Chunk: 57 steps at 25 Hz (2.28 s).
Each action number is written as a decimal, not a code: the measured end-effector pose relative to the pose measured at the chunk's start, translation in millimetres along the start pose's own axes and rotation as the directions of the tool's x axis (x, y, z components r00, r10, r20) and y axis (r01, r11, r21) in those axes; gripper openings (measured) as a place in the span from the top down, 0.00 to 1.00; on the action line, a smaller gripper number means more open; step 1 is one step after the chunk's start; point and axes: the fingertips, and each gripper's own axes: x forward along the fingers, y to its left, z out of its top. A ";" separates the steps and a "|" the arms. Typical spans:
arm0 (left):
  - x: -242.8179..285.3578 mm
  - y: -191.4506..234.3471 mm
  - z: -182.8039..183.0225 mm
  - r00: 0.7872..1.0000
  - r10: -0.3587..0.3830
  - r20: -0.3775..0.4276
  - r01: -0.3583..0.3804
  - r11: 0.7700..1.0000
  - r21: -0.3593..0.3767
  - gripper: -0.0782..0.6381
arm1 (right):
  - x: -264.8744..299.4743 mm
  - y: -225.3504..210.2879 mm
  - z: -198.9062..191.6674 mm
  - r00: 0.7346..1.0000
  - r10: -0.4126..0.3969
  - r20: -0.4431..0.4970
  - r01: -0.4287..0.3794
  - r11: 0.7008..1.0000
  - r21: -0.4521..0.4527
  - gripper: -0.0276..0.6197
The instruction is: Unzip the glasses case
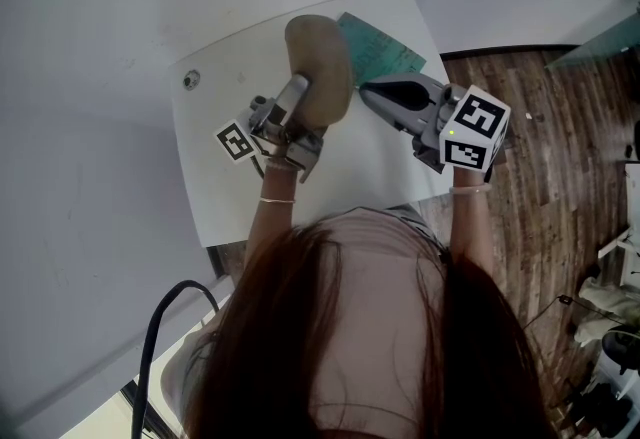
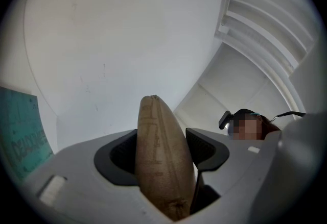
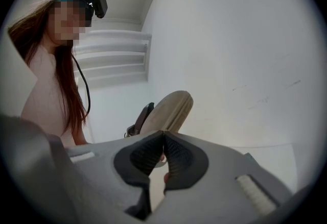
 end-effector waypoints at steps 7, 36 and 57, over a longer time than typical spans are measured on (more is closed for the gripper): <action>-3.3 10.0 3.4 0.999 0.037 0.037 -0.035 0.999 -0.038 0.48 | 2.8 2.9 -15.7 0.999 -0.001 -0.035 0.002 1.000 0.018 0.95; -3.6 29.3 8.6 0.976 0.175 0.129 -0.166 0.983 -0.078 0.48 | 4.0 6.4 -36.5 0.997 -0.025 -0.073 0.029 0.998 0.055 0.95; -1.6 37.5 11.3 0.945 0.254 0.204 -0.237 0.966 -0.106 0.48 | 7.9 16.7 -42.0 0.996 -0.001 -0.085 0.007 0.997 0.075 0.95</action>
